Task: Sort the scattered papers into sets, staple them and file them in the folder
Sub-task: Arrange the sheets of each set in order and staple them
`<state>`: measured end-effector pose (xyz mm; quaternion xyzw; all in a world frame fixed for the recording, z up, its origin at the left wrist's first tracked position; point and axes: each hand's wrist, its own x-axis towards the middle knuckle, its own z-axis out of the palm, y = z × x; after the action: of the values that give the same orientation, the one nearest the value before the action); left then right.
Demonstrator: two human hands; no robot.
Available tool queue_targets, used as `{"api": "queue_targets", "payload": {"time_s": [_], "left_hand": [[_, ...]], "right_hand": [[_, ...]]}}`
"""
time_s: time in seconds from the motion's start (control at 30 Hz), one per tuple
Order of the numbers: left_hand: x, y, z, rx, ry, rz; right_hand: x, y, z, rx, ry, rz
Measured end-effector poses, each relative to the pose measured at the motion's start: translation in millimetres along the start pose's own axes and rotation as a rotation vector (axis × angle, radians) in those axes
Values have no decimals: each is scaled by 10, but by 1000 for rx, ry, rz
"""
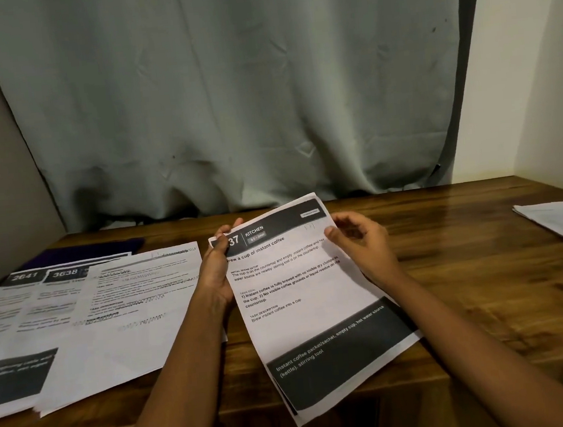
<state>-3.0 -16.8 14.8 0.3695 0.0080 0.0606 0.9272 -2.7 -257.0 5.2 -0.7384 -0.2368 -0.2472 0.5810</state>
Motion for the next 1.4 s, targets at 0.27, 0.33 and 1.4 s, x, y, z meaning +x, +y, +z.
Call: {"api": "queue_targets", "payload": {"time_s": [0.27, 0.33, 1.4], "left_hand": [[-96, 51, 196, -47, -123, 103], [-113, 100, 276, -40, -158, 131], [-461, 912, 1222, 210, -574, 422]], "right_hand": [[136, -96, 124, 233, 58, 402], [166, -177, 129, 274, 69, 400], [888, -1245, 440, -871, 464, -783]]}}
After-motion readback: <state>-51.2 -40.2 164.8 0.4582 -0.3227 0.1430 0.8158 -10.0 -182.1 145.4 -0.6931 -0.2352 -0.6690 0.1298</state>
